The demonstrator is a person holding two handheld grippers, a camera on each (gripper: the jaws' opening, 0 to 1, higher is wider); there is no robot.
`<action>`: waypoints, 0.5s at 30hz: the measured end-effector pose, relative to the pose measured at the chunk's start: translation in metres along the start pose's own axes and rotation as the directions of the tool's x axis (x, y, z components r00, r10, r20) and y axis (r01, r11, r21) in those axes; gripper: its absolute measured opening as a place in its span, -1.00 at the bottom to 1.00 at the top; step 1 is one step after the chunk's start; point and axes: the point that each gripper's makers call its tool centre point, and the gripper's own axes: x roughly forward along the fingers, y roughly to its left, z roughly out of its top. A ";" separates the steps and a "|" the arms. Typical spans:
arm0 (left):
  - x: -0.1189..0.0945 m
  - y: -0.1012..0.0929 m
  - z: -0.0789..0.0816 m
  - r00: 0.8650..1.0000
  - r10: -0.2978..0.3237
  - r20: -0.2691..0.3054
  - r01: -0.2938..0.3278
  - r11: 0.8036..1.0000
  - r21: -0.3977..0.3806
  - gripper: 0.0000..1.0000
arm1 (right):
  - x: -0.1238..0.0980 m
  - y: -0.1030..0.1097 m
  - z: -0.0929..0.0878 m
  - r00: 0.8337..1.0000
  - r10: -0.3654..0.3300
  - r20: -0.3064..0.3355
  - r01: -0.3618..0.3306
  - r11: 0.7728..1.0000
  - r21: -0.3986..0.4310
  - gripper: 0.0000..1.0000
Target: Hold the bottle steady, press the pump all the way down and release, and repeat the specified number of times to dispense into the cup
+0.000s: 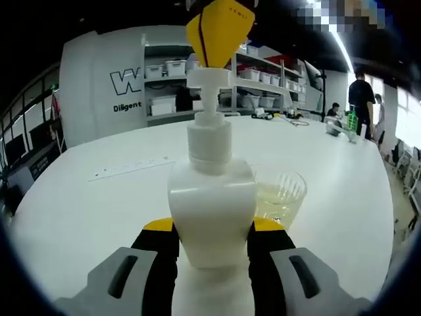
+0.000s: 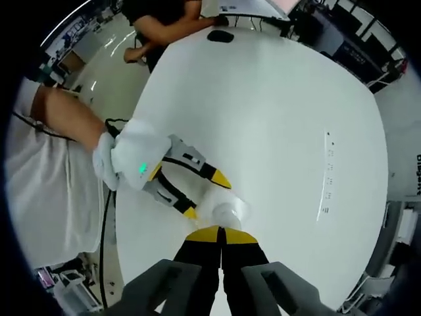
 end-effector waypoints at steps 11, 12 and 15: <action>-0.001 0.000 -0.001 1.000 -0.002 0.000 0.002 1.000 -0.003 -0.23 | 0.001 0.001 -0.001 1.000 0.002 -0.021 -0.002 1.000 0.003 -1.00; -0.001 -0.001 -0.001 1.000 -0.003 -0.002 0.003 1.000 0.000 -0.23 | 0.002 0.001 -0.001 1.000 0.005 -0.025 -0.005 1.000 -0.003 -1.00; -0.001 -0.001 -0.001 1.000 -0.003 -0.002 0.003 1.000 0.000 -0.23 | 0.002 0.003 -0.003 0.999 -0.007 -0.042 0.006 1.000 -0.017 -1.00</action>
